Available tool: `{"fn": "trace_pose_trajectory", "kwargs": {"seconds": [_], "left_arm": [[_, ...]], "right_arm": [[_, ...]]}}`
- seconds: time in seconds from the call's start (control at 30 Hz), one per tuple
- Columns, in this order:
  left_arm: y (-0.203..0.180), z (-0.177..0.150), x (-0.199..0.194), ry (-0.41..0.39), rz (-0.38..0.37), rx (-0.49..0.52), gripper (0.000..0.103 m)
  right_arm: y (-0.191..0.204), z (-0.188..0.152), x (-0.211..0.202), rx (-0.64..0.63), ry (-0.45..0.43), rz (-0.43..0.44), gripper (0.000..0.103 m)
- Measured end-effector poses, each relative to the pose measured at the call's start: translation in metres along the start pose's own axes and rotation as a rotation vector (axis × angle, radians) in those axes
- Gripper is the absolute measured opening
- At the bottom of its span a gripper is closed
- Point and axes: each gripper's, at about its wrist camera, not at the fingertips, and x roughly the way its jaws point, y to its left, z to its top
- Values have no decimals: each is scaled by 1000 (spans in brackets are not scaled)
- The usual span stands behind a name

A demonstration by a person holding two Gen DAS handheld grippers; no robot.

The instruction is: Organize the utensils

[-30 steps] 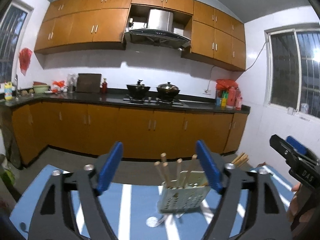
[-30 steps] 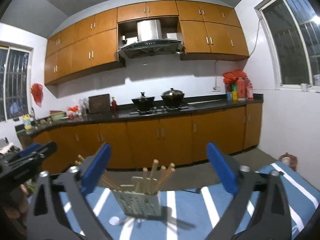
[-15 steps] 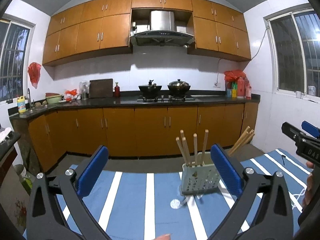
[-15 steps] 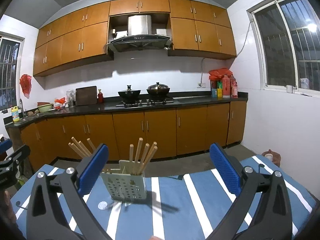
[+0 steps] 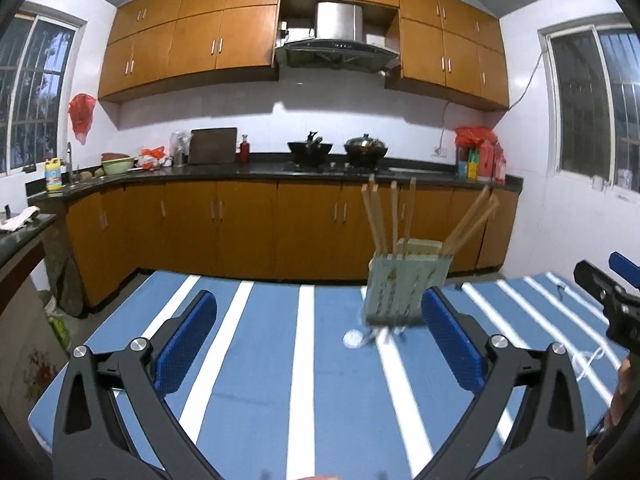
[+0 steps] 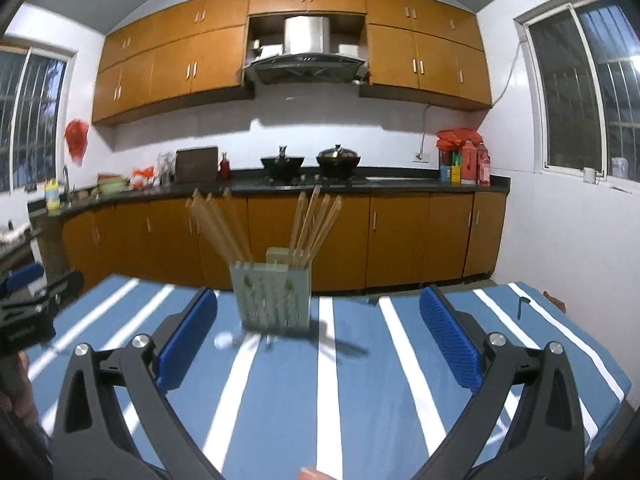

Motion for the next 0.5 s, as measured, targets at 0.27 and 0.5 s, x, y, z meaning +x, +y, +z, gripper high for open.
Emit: {"fn": "trace_pose_trajectory", "kwargs": {"seconds": [0.27, 0.5], "left_arm": [[-7, -44, -11, 42, 26, 47, 101], [-12, -65, -12, 78, 29, 58, 101]], "right_arm": [[11, -50, -9, -14, 62, 5, 99], [19, -72, -9, -35, 110, -1, 99]]}}
